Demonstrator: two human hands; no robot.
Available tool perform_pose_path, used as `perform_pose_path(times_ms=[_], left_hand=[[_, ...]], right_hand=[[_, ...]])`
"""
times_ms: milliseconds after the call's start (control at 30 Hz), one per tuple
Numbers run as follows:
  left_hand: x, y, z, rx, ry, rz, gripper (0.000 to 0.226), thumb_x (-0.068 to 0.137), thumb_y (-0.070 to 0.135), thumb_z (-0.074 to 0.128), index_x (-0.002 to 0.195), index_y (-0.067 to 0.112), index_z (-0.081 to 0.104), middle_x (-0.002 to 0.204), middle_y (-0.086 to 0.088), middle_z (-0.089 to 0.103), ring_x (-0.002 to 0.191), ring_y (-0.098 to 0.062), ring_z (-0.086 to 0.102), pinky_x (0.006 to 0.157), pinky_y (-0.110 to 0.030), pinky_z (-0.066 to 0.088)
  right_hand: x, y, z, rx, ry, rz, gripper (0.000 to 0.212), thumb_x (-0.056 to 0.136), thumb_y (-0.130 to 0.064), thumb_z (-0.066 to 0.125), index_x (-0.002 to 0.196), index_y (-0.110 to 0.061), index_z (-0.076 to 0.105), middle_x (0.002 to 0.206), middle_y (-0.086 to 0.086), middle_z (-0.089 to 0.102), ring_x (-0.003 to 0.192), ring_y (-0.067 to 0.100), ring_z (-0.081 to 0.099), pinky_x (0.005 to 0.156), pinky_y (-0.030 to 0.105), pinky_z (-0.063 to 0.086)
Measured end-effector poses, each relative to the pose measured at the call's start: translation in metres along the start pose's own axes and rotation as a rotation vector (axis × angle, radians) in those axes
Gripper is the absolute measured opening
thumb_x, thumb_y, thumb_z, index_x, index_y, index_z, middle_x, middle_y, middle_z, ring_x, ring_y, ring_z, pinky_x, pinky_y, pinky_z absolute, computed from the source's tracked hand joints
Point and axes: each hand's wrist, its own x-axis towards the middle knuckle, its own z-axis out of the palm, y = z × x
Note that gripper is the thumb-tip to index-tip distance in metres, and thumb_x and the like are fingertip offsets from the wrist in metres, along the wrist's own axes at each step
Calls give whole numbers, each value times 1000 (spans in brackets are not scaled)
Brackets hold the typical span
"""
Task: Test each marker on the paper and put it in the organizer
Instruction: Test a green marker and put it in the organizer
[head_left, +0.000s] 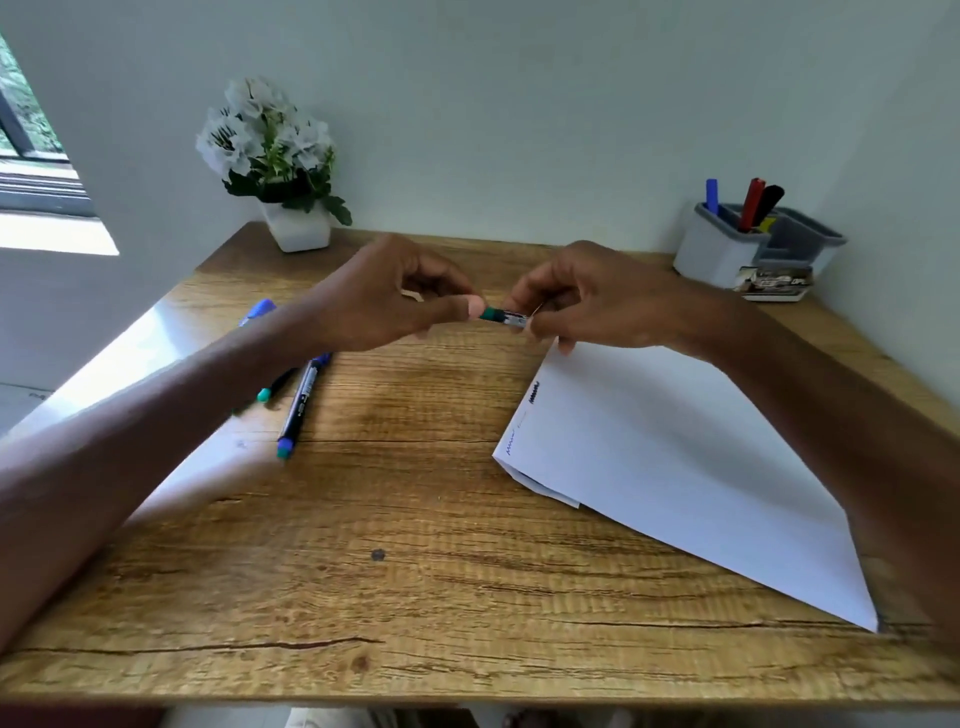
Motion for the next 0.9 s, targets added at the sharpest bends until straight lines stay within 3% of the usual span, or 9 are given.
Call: perform_pose_path(times_ms=[133,233,333,400,500,633,700,767,900], left_hand=[[-1,18,21,63,96,57,27,82,41,80,103,24,81,95,11,79,80,-3,73,64,-15,54],[-6,27,30,159,160,95,28,82,36,81,108,25,80,102,13,78,88,3,71,67,-12,55],[-10,36,38,297,163,238,32,88,35,75,117,22,77,108,9,78,84,-1,72,69,-10,55],[-11,40,41,377,145,326,36,93,37,68,122,16,74,108,3,79,76,-4,70,64,-12,54],[-12,39,42,446,146,433,35,101,31,60,123,8,73,101,-5,79,75,-12,70,65,-27,57],[-12,34,46,533,114,481,39,103,29,52,123,2,72,97,-11,78,76,-23,71,65,-33,57],[-12,32,46,547,100,492,40,104,29,50,120,0,73,96,-13,78,75,-26,71,64,-35,58],[-13,34,44,569,99,503,41,104,29,49,118,0,73,96,-13,78,75,-26,72,65,-31,56],[-14,35,39,601,99,475,44,105,33,45,119,2,73,93,-10,77,75,-25,71,63,-35,59]], right_hand=[[-8,4,6,-176,92,-141,19,101,-25,63,94,-16,79,82,3,75,76,17,66,58,18,43],[-16,14,8,-266,147,-239,18,100,-26,65,97,-16,80,73,2,70,69,16,56,53,14,35],[-21,27,21,-300,240,-319,24,100,-32,62,93,-17,79,62,-6,62,54,17,48,49,23,31],[-26,31,25,-355,311,-340,28,99,-35,57,88,-19,76,58,-16,50,51,8,44,48,30,28],[-30,31,25,-440,362,-345,29,98,-36,54,91,-20,76,60,-21,41,51,-3,37,50,23,20],[-27,34,29,-506,352,-340,31,99,-41,51,98,-22,76,62,-15,50,50,2,38,50,20,20],[-29,35,29,-521,363,-351,31,101,-43,51,103,-26,77,66,-11,64,53,5,42,50,18,21],[-30,35,26,-527,374,-362,35,101,-47,48,107,-29,77,73,-9,73,55,8,49,50,16,22],[-26,33,25,-559,355,-326,42,102,-54,40,114,-30,73,76,-8,74,60,12,60,51,19,29]])
